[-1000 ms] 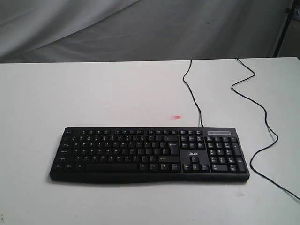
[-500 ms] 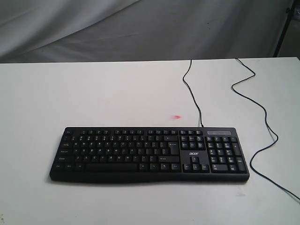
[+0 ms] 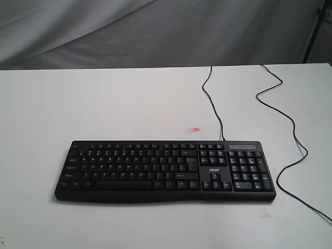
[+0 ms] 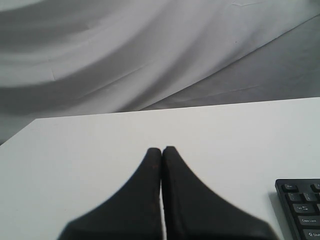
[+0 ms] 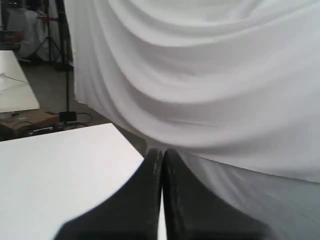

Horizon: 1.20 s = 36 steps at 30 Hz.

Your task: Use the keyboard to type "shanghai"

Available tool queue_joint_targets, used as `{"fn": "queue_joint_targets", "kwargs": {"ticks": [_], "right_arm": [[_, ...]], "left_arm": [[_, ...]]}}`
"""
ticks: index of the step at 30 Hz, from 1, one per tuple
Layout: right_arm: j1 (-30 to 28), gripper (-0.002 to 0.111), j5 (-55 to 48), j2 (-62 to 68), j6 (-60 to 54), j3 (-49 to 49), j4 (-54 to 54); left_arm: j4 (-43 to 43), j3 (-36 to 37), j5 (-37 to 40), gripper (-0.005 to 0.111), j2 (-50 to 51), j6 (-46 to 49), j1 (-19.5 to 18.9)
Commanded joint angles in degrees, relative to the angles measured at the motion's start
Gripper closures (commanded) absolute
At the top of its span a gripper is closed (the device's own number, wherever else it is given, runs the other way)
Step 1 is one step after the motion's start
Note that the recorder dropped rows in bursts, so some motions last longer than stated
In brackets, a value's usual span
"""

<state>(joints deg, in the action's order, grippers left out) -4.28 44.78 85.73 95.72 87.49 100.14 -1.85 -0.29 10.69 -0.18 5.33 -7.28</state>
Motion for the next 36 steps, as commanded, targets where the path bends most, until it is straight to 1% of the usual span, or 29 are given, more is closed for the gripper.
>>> {"fn": "queue_joint_targets", "kwargs": {"ticks": [1,4,7,10,11,12,14,15,16,18,19,21,24,27,30,32,33,36], "right_arm": [[-0.22,0.108,-7.38,1.86,-5.43,0.33,-0.19],[-0.22,0.108,-14.54,2.01,-11.8,0.33,-0.19],[-0.22,0.108,-25.27,2.01,-18.93,0.33,-0.19],[-0.22,0.108,-38.28,2.01,-26.84,0.33,-0.19],[-0.22,0.108,-44.78,2.01,-29.6,0.33,-0.19],[-0.22,0.108,-48.81,2.01,-31.98,0.33,-0.19],[-0.22,0.108,-59.01,2.01,-33.68,0.33,-0.19],[-0.46,0.108,-61.91,2.01,-33.68,0.49,-0.19],[-1.01,0.108,-62.49,2.22,-33.68,0.67,-0.59],[-3.59,0.108,-59.6,2.62,-34.0,2.15,-7.95],[-4.43,0.108,-57.93,2.81,-35.76,2.58,-13.78],[-5.63,0.108,-53.57,2.84,-43.11,2.58,-24.37],[-4.99,0.108,-53.16,3.65,-57.21,2.58,-36.32],[-3.0,0.108,-56.51,5.0,-74.16,2.58,-49.16],[-1.12,0.108,-59.26,7.24,-93.43,2.58,-67.17],[0.0,0.108,-61.2,9.18,-104.08,2.58,-78.67],[0.61,0.108,-62.44,10.18,-109.23,2.58,-84.01],[2.39,0.108,-65.72,12.75,-120.47,2.58,-94.71]], "left_arm": [[0.03,0.29,-0.17,0.106,0.18,-0.16,0.22],[0.03,0.29,-0.17,0.106,0.18,-0.16,0.22],[0.03,0.29,-0.17,0.106,0.18,-0.16,0.22],[0.03,0.29,-0.17,0.106,0.18,-0.16,0.22],[0.03,0.29,-0.17,0.106,0.18,-0.16,0.22],[0.03,0.29,-0.17,0.106,0.18,-0.16,0.22],[0.03,0.29,-0.17,0.106,0.18,-0.16,0.22],[0.03,0.29,-0.17,0.106,0.18,-0.16,0.22],[0.03,0.29,-0.17,0.106,0.18,-0.16,0.22],[0.03,0.29,-0.17,0.106,0.18,-0.16,0.22],[0.03,0.29,-0.17,0.106,0.18,-0.16,0.22],[0.03,0.29,-0.17,0.106,0.18,-0.16,0.22],[0.03,0.29,-0.17,0.106,0.18,-0.16,0.22],[0.03,0.29,-0.17,0.106,0.18,-0.16,0.22],[0.03,0.29,-0.17,0.106,0.18,-0.16,0.22],[0.03,0.29,-0.17,0.106,0.18,-0.16,0.22],[0.03,0.29,-0.17,0.106,0.18,-0.16,0.22],[0.03,0.29,-0.17,0.106,0.18,-0.16,0.22]]}}
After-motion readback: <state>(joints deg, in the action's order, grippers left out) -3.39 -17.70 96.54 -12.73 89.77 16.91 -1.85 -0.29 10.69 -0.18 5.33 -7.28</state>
